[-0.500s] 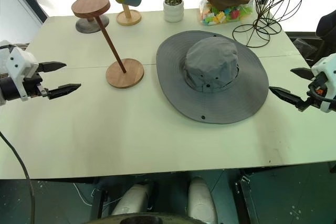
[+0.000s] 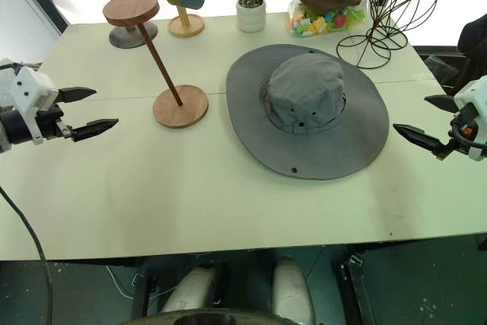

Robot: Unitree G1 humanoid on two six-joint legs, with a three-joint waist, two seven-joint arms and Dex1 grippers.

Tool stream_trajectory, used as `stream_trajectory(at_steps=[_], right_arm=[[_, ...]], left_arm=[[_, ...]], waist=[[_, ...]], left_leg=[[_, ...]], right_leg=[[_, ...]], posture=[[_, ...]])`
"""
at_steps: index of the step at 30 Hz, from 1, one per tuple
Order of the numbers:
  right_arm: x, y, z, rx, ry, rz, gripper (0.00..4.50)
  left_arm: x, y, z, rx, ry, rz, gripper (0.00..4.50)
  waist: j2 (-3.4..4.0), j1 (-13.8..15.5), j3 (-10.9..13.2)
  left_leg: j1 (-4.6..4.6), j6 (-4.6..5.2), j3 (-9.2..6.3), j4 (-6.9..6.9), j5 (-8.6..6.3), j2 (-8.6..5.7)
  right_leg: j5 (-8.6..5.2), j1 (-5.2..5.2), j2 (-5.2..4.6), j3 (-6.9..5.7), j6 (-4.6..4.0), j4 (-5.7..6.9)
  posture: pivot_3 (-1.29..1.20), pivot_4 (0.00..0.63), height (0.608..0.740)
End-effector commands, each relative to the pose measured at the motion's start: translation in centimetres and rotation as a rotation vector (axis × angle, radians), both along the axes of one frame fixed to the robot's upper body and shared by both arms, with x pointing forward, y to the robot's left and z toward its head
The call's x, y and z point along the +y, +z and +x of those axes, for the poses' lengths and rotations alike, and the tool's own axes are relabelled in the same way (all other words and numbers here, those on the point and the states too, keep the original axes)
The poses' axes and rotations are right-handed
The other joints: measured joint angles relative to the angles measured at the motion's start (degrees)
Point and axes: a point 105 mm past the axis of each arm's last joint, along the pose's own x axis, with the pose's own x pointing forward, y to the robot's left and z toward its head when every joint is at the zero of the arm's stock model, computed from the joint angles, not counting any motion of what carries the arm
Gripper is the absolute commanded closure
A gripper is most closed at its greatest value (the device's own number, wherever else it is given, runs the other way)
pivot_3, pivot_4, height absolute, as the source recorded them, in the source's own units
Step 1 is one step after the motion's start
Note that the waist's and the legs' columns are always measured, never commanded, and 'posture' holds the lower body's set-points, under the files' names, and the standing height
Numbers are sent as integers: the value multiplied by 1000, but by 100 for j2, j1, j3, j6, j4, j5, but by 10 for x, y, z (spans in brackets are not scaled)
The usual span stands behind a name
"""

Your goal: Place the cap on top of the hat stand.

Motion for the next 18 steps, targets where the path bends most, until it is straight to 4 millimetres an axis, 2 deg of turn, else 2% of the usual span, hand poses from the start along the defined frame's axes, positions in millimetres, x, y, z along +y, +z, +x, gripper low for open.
stream_trajectory(at_steps=[1, 5, 8, 10, 13, 16, 18], right_arm=[[2, 13, -2, -32, -6, -50, 0], [33, 24, -8, -31, 82, -120, 0], [74, 26, -21, -26, 209, -158, 0], [106, 23, -30, -21, 283, -162, 0], [147, 15, -40, -9, 347, -122, 0], [170, 5, -43, 11, 336, -64, 0], [186, -10, -50, 43, 338, -47, 0]], left_arm=[[-9, 19, 0, -26, -51, -17, 27], [-35, 49, -1, -20, -179, -111, 27], [-64, 76, -11, 18, -354, -186, 27], [-82, 86, -22, 65, -481, -205, 27], [-99, 87, -37, 142, -651, -182, 27], [-105, 79, -39, 188, -714, -104, 27], [-107, 70, -38, 222, -753, -34, 27]], waist=[[0, 4, 0], [0, 7, 0], [-1, -1, 0], [-1, -5, 0], [-3, -33, -1], [-3, -20, -1], [-9, 6, 0]], left_leg=[[0, 0, 0, 0, 0, 0], [-2, 0, 1, 3, 0, -1], [-7, 0, 1, 7, 0, -1], [-9, 0, -1, 10, 0, -1], [-8, 0, -2, 10, 0, 0], [-5, 0, -3, 11, 0, 2], [-7, 0, -4, 13, 0, 1]], right_leg=[[0, 0, 0, 0, 0, 0], [0, 0, 0, -1, 0, 1], [0, -3, 2, -3, 1, 3], [0, -2, 2, -4, 1, 2], [0, -2, 2, -3, 1, 2], [0, 0, 5, -3, 1, 3], [0, 1, 4, -3, 1, 3]], posture=[[0, 150, 740], [0, 150, 740], [0, 150, 740], [0, 150, 740], [0, 150, 740], [0, 150, 740], [0, 150, 740]])
